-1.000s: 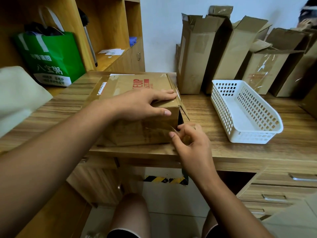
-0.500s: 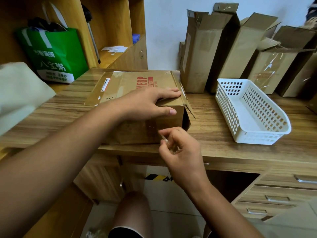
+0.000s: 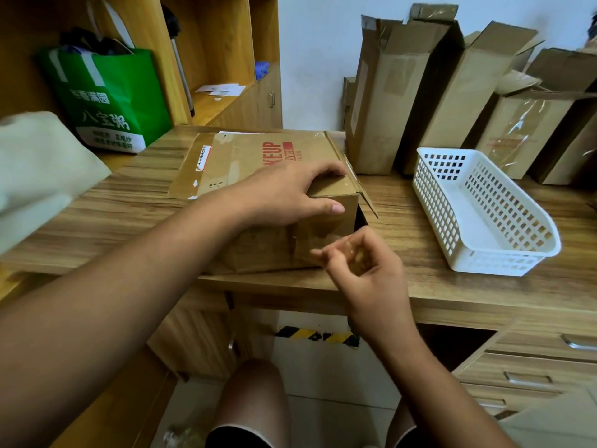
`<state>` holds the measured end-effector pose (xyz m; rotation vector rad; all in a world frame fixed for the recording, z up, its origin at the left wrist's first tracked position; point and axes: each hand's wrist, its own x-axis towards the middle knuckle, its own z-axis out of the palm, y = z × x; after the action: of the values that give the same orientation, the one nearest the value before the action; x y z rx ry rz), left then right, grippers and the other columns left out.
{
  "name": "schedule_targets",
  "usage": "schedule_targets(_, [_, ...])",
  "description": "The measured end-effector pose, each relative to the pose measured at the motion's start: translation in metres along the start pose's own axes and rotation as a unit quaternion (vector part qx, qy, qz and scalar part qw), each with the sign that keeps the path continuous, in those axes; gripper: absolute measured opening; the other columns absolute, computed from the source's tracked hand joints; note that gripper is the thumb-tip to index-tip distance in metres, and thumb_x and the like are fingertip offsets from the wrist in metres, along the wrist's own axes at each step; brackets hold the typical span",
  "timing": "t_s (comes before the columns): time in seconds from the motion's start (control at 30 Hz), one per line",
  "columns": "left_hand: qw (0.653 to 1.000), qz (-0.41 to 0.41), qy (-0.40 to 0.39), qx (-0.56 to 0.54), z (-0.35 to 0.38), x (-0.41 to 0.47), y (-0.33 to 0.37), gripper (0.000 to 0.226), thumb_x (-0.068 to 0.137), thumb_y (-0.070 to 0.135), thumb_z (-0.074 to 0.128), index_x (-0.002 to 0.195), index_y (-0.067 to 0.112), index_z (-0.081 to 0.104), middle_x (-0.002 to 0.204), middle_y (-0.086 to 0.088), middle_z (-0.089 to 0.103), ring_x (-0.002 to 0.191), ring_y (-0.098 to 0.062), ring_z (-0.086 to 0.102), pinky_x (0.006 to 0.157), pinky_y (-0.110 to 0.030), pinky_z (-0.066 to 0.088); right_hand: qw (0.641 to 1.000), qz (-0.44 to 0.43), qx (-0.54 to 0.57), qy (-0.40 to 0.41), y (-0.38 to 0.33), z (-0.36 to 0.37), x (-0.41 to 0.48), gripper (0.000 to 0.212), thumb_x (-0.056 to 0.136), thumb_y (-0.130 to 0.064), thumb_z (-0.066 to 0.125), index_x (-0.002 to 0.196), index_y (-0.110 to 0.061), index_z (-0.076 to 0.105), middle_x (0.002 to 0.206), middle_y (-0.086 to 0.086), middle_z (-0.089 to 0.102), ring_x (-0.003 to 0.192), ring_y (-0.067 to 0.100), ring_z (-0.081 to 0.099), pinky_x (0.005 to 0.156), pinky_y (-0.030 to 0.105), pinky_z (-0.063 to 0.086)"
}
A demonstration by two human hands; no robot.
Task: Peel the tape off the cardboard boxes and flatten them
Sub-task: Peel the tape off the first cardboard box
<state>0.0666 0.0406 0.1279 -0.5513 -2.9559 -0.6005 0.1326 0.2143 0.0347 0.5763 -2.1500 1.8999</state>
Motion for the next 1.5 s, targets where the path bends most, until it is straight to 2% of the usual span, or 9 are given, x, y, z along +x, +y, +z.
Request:
schedule_targets(0.13, [1.000,-0.009,0.020,0.003,0.007,0.004,0.004,0.045,0.083,0.056,0.072,0.113,0.036,0.045,0.137,0.006,0.057,0.122,-0.019,0.056,0.101,-0.044,0.047,0.999,0.021,-0.019,0.021,0.002,-0.009,0.012,0.014,0.095,-0.009,0.068,0.085,-0.009,0.057,0.080,0.005,0.072,0.078,0.006,0.071,0.062,0.022,0.051])
schedule_targets(0.23, [1.000,-0.005,-0.003,0.013,0.001,0.004,0.004,0.045,0.085,0.054,0.070,0.118,0.036,0.045,0.139,0.005,0.056,0.124,-0.018,0.055,0.103,-0.044,0.046,0.998,0.011,-0.069,-0.003,0.003,-0.009,0.015,0.018,0.090,-0.017,0.075,0.090,-0.014,0.057,0.086,0.008,0.068,0.075,0.018,0.064,0.063,0.031,0.054])
schedule_targets(0.47, [0.995,0.002,-0.096,-0.023,-0.020,-0.007,-0.003,0.048,0.094,0.047,0.063,0.136,0.045,0.040,0.154,0.013,0.040,0.136,-0.007,0.041,0.111,-0.029,0.034,0.988,-0.003,-0.153,-0.022,0.008,-0.010,0.023,0.027,0.085,-0.021,0.079,0.096,-0.023,0.054,0.100,-0.001,0.062,0.086,0.015,0.064,0.071,0.037,0.059])
schedule_targets(0.63, [0.997,-0.010,-0.072,-0.021,-0.011,-0.005,-0.005,0.045,0.094,0.051,0.060,0.134,0.049,0.038,0.153,0.011,0.042,0.135,-0.013,0.044,0.114,-0.043,0.037,0.988,-0.025,-0.146,-0.035,0.007,-0.004,0.020,0.026,0.089,-0.015,0.074,0.084,-0.027,0.052,0.095,-0.003,0.064,0.080,0.012,0.061,0.065,0.030,0.053])
schedule_targets(0.83, [0.998,-0.014,-0.064,-0.021,-0.007,-0.007,-0.003,0.043,0.095,0.050,0.059,0.132,0.049,0.038,0.152,0.008,0.043,0.134,-0.016,0.046,0.113,-0.044,0.038,0.993,-0.023,-0.100,-0.053,0.007,0.007,0.001,0.021,0.088,-0.005,0.070,0.087,-0.022,0.059,0.091,-0.004,0.065,0.084,0.014,0.063,0.072,0.037,0.055])
schedule_targets(1.0, [0.998,-0.036,-0.040,0.023,-0.006,-0.002,-0.003,0.043,0.097,0.049,0.057,0.136,0.041,0.040,0.151,0.006,0.045,0.132,-0.018,0.048,0.110,-0.041,0.040,0.970,-0.094,-0.149,-0.169,0.013,0.023,-0.031,0.021,0.083,-0.002,0.068,0.085,-0.019,0.057,0.088,-0.009,0.057,0.081,0.009,0.055,0.068,0.025,0.048])
schedule_targets(1.17, [0.999,-0.031,-0.041,0.010,-0.005,-0.004,-0.004,0.043,0.095,0.050,0.058,0.134,0.042,0.041,0.151,0.007,0.045,0.132,-0.017,0.048,0.111,-0.041,0.039,0.998,0.038,-0.003,-0.046,0.008,-0.001,-0.010,0.020,0.088,-0.003,0.071,0.084,-0.017,0.057,0.091,0.000,0.069,0.085,0.018,0.066,0.079,0.037,0.057])
schedule_targets(1.33, [0.999,-0.027,-0.041,0.007,-0.004,-0.004,-0.003,0.044,0.095,0.050,0.059,0.134,0.042,0.041,0.151,0.007,0.046,0.131,-0.017,0.049,0.110,-0.043,0.040,0.997,0.062,0.036,0.011,0.001,-0.026,0.007,0.018,0.090,-0.016,0.074,0.082,-0.018,0.058,0.088,0.003,0.069,0.080,0.016,0.061,0.077,0.029,0.051])
schedule_targets(1.5, [0.998,-0.029,-0.054,0.005,-0.006,-0.007,-0.002,0.045,0.096,0.049,0.058,0.136,0.042,0.039,0.152,0.008,0.043,0.131,-0.016,0.048,0.109,-0.042,0.041,0.977,0.136,0.157,0.042,0.000,-0.039,0.015,0.015,0.094,-0.027,0.067,0.080,-0.026,0.062,0.094,0.010,0.075,0.103,0.031,0.071,0.098,0.050,0.053])
